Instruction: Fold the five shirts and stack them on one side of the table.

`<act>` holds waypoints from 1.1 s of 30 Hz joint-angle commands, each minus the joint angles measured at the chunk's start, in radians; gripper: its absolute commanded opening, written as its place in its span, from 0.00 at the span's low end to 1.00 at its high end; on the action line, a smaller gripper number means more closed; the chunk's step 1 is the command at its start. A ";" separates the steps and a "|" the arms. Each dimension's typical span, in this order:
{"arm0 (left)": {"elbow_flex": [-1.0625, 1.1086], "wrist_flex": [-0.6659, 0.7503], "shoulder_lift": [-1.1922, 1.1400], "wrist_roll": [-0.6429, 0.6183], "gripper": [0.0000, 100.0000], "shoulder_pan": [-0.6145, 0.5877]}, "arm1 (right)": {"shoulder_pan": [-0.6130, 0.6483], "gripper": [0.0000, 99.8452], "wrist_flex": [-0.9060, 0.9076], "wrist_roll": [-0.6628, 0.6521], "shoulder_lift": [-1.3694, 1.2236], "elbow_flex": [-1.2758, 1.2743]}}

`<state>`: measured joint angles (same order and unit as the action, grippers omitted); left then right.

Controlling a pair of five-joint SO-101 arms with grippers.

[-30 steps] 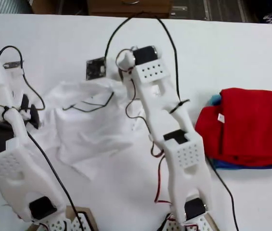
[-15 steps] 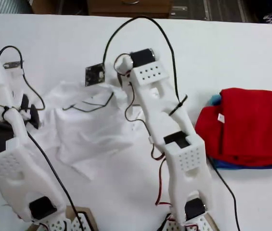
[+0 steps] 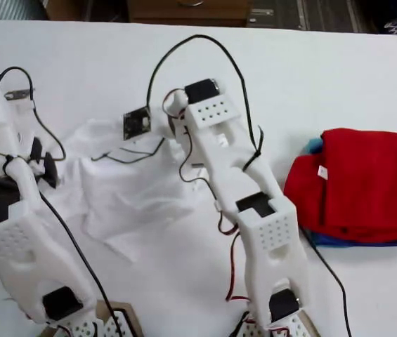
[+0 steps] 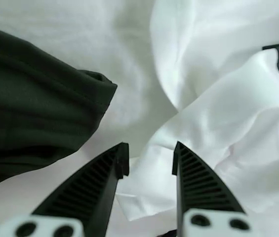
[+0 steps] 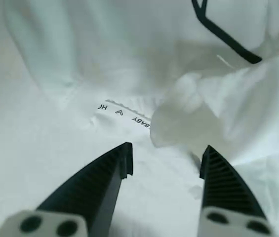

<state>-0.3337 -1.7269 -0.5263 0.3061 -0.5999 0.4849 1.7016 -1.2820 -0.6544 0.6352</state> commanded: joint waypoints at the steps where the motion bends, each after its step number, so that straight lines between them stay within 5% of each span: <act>1: -0.004 0.006 0.075 -0.006 0.17 0.011 | 0.005 0.23 0.007 -0.006 0.058 -0.002; 8: -0.004 0.006 0.075 -0.006 0.17 0.009 | -0.022 0.23 0.005 -0.006 0.056 -0.002; 15: -0.004 0.006 0.075 -0.006 0.17 0.009 | -0.059 0.08 0.004 -0.006 -0.015 0.008; 27: -0.004 -0.002 0.075 -0.005 0.17 0.008 | -0.067 0.11 0.004 -0.006 -0.025 0.008; 33: -0.004 -0.002 0.075 -0.003 0.17 0.008 | -0.077 0.23 0.004 -0.005 -0.031 0.002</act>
<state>-0.3337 -1.7269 -0.5263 0.3061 -0.5999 0.4143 1.7016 -1.2820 -0.6897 0.6337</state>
